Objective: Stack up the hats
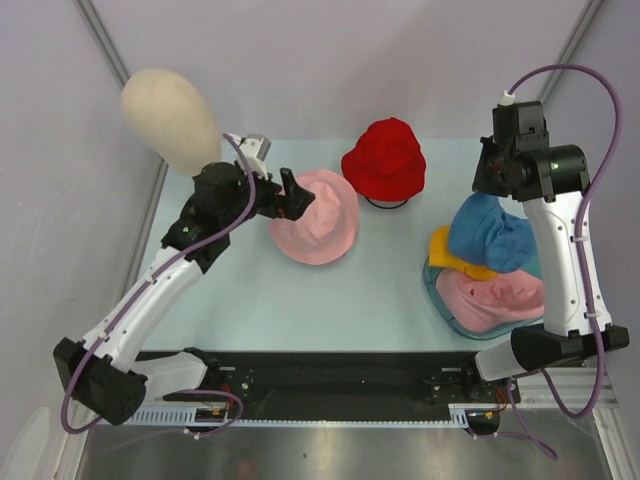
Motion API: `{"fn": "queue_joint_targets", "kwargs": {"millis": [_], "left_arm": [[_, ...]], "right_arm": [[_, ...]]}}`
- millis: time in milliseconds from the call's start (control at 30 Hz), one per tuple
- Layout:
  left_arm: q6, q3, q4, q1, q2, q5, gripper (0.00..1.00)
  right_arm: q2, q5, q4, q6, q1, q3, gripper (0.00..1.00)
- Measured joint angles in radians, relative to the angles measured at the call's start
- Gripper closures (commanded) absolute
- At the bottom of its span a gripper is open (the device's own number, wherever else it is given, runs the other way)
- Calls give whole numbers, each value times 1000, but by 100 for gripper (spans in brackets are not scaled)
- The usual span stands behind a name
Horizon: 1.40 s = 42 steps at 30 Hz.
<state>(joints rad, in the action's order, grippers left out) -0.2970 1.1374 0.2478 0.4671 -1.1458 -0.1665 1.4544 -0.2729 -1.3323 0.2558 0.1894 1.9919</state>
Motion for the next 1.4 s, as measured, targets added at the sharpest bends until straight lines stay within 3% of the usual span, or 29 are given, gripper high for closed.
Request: {"fn": "queue_joint_targets", "kwargs": {"millis": [367,667,1000,1400], "left_arm": [[-20,122,-83,145,-146,-205,1],[-15,121,-64,149,-145,-206,0],[-10,120,-56,149,-145,-201,0],[30,121,3,143,-124,-120,0]], "right_arm": [[0,8,-39,5,15,64,100],[-110,49,-37,49,16,159,100],[-89,58,-32,34,16,165,100],[47,7,206,-89,2,95,100]]}}
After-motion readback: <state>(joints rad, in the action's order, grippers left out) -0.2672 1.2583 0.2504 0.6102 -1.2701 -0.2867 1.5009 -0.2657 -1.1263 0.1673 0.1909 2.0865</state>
